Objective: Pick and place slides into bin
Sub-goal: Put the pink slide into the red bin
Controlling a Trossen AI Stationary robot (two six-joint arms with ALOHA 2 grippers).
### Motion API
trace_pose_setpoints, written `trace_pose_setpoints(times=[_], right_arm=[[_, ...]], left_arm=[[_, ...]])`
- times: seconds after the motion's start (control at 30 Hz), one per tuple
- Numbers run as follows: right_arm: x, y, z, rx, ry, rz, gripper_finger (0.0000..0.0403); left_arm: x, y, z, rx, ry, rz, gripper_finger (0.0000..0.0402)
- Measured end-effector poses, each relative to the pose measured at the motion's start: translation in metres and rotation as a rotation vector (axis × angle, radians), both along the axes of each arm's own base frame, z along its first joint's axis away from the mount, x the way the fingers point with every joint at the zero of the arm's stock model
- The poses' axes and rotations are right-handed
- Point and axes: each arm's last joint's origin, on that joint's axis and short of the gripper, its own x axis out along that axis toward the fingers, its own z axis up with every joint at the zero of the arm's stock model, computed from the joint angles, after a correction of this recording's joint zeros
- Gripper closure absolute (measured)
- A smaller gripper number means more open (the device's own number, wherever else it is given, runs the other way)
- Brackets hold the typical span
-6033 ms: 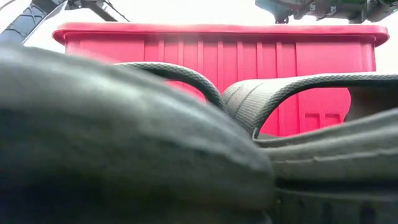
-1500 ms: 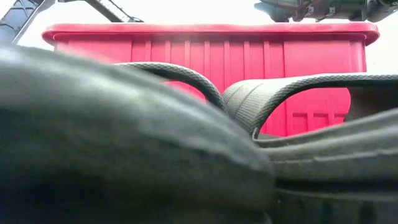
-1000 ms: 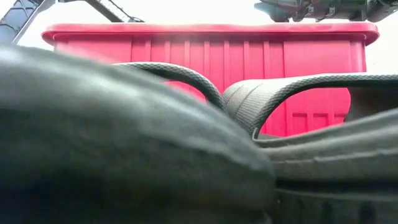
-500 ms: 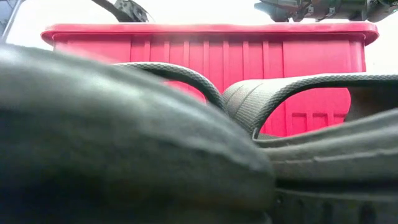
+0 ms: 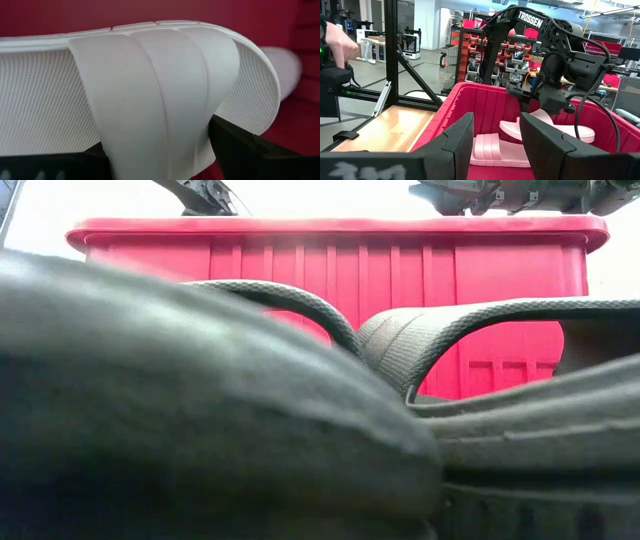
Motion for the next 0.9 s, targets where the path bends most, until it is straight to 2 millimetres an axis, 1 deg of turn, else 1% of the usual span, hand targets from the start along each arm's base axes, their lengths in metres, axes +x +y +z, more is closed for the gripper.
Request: trace_pose_setpoints(times=[0.33,0.47,0.63,0.8,0.9], right_arm=[[0.0,0.0,0.0,0.0,0.0,0.0,0.0252],[0.0,0.0,0.0,0.0,0.0,0.0,0.0252],[0.0,0.0,0.0,0.0,0.0,0.0,0.0252],[0.0,0.0,0.0,0.003,0.0,0.001,0.0252],[0.0,0.0,0.0,0.007,0.001,0.001,0.0252]], left_arm=[[0.0,0.001,0.0,-0.02,-0.013,0.008,0.0192],[0.001,0.006,-0.007,-0.039,0.003,0.032,0.0189],[0.005,0.008,-0.019,-0.08,0.052,0.031,0.0157],[0.004,0.01,-0.021,-0.053,0.088,0.029,0.0118],[0.003,0.01,-0.02,-0.007,0.118,0.032,0.0104]])
